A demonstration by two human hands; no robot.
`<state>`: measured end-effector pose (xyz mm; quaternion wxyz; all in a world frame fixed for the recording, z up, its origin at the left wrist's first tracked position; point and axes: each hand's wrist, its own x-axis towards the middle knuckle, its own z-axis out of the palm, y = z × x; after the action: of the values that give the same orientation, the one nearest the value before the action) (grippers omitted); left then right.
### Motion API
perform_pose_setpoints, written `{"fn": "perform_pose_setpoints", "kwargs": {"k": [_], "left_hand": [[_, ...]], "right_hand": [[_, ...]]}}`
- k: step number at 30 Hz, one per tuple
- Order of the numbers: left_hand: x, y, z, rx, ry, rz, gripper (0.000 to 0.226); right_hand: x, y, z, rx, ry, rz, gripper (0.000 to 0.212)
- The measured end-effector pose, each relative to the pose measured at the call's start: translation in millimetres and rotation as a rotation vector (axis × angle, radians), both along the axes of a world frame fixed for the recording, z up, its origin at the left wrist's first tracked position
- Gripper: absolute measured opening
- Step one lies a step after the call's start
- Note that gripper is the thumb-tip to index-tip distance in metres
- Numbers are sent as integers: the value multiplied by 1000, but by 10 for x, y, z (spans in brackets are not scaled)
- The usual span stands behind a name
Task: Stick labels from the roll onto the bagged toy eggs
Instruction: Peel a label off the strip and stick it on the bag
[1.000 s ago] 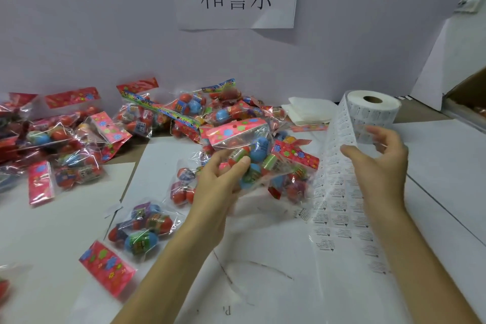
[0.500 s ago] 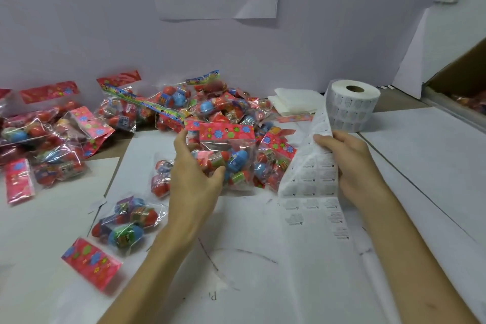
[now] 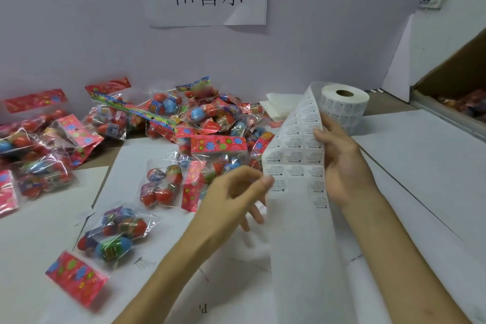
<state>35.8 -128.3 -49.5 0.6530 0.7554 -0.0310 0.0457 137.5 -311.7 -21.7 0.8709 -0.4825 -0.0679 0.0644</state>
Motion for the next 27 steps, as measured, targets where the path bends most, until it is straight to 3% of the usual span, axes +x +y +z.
{"fn": "perform_pose_setpoints", "kwargs": {"k": [4,7,9,12,15,19,22,25,27], "left_hand": [[-17,-97,-135,-39,93,-163,21],[1,-75,-192,-96,88,-69,13],[12,-64,-181,-130,73,-11,15],[29,-32,-168,-171,30,47,21],[36,-14,-154,-187,-13,84,20],[38,0,-136,-140,-67,112,12],[40,-12,-136,-112,-55,110,36],[44,-11,-143,-127,-67,97,15],[42,-1,-145,-128,-73,82,15]], "right_hand": [[-29,75,-10,-3,-28,-134,49],[-76,100,-46,-389,-294,-431,54],[-81,77,-58,-659,-580,-517,42],[-147,65,-35,-702,-785,-220,17],[-227,145,-54,-820,-870,28,17],[-239,213,-95,-904,-830,86,24],[-236,199,-100,-879,-791,87,20],[-233,207,-115,-879,-784,78,15],[-230,213,-117,-879,-774,69,12]]}}
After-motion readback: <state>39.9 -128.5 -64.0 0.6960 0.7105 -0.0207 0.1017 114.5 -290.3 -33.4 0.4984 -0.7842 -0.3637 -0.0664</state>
